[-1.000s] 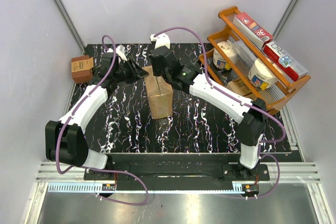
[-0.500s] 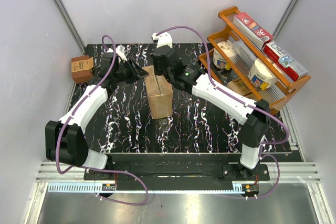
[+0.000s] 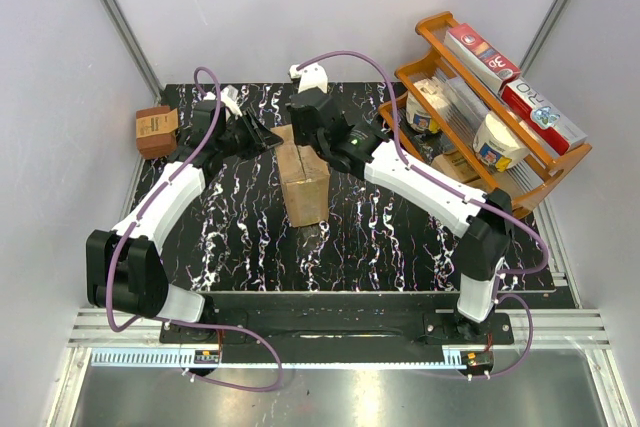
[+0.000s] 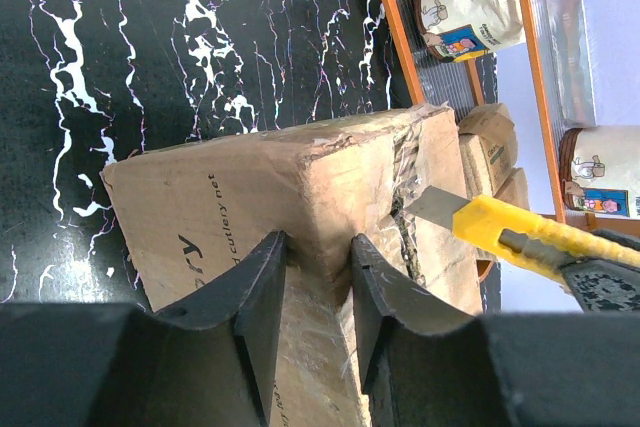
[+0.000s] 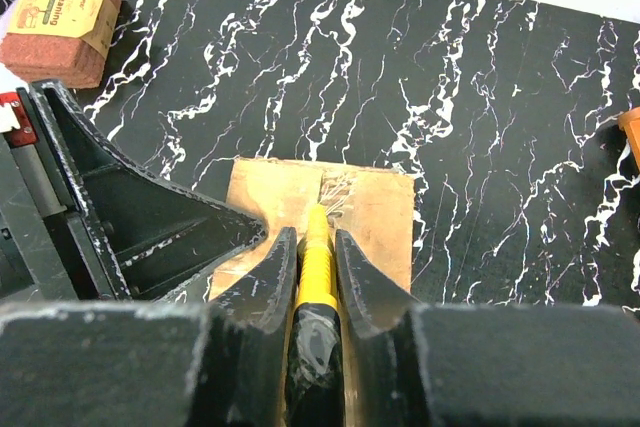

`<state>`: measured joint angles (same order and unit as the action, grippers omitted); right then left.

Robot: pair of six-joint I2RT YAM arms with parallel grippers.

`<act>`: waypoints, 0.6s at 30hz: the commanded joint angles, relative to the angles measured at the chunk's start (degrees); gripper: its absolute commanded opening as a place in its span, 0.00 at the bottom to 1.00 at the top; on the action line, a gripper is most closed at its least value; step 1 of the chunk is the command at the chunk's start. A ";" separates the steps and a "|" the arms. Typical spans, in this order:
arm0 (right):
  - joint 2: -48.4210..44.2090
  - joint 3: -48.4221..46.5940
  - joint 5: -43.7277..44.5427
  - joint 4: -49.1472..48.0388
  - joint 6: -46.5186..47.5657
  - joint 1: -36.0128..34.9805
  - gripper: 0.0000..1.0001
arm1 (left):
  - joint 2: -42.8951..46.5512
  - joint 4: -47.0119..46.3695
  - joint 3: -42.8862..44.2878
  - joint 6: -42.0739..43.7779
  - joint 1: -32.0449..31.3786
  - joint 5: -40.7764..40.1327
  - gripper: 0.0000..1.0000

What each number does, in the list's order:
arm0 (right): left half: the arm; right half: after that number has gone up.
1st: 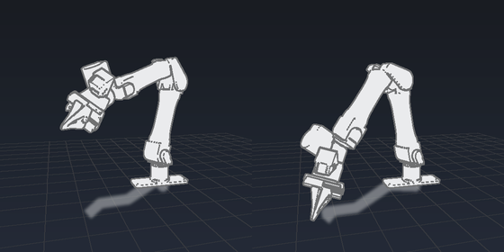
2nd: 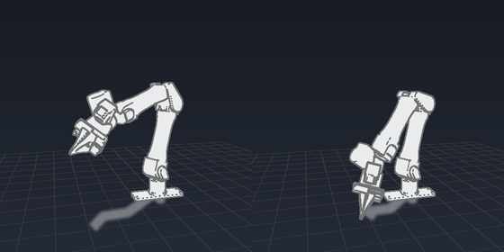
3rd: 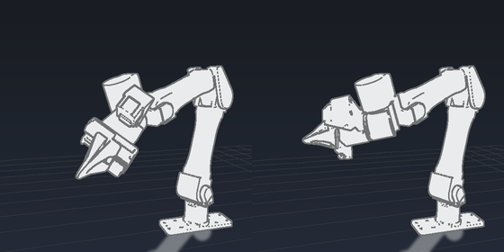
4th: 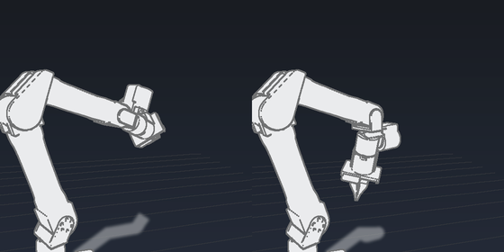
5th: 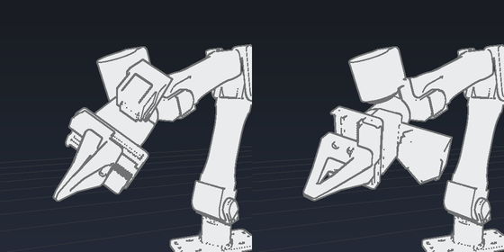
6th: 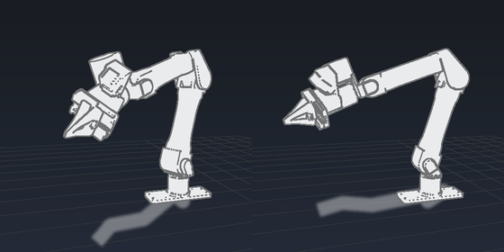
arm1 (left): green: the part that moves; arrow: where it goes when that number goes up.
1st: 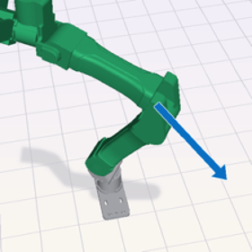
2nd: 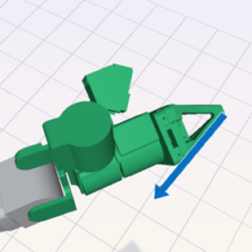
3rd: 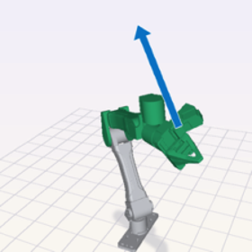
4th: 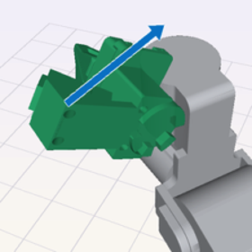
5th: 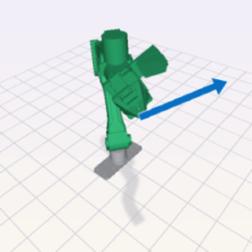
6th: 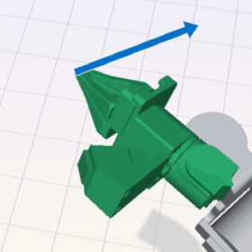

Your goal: Unpack the express box

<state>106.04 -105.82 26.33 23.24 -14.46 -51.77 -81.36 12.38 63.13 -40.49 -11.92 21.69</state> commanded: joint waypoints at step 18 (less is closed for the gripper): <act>4.09 -5.36 1.62 7.33 -4.70 -0.53 0.00 | -1.26 5.81 -2.75 -1.78 -0.38 0.63 0.29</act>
<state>108.88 -107.33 26.39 26.17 -17.23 -51.77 -81.36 12.10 62.85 -41.30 -11.86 21.69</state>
